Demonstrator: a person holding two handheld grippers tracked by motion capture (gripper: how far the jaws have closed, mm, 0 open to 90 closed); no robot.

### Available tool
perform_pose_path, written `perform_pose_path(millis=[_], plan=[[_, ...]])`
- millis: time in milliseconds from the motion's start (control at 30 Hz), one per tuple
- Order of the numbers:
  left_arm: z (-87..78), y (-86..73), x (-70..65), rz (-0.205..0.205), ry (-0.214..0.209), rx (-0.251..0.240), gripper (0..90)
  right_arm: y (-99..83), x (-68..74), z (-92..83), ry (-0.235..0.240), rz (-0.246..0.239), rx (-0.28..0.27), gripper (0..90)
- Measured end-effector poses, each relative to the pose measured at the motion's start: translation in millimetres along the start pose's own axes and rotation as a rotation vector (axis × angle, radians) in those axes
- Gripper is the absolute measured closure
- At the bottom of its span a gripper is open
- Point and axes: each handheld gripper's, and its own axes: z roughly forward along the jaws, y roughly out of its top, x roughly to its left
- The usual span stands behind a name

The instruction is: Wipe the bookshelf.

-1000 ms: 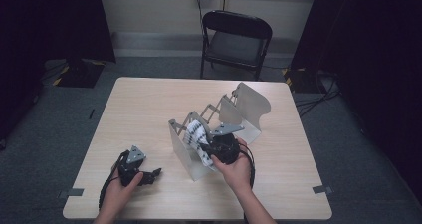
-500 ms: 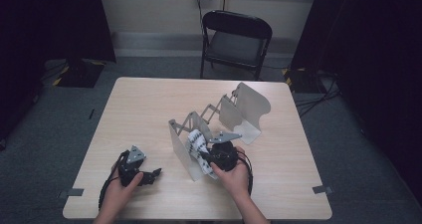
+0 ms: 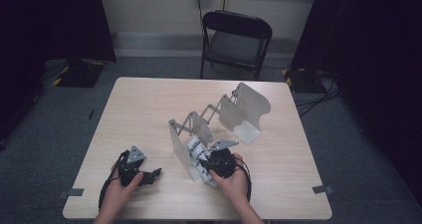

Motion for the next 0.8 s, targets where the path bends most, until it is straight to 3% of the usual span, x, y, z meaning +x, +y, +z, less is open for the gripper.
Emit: perform_pose_path(millis=[200,433,633,800], plan=[[0.0,-0.1,-0.2,-0.003,0.0,0.0,14.7,2.4,4.3,-6.0,0.007,-0.013,-0.009,77.0],[0.1,-0.2,-0.5,-0.004,-0.001,-0.001,14.7,29.8,15.2,-40.3,0.009,-0.047,-0.112,77.0],[-0.3,-0.4,-1.0,-0.004,0.001,0.0,14.7,40.8,9.5,-63.5,-0.012,-0.038,-0.161,77.0],[-0.3,-0.4,-1.1,-0.004,0.001,-0.001,14.7,34.9,-0.1,-61.4,-0.025,0.001,-0.156,77.0]])
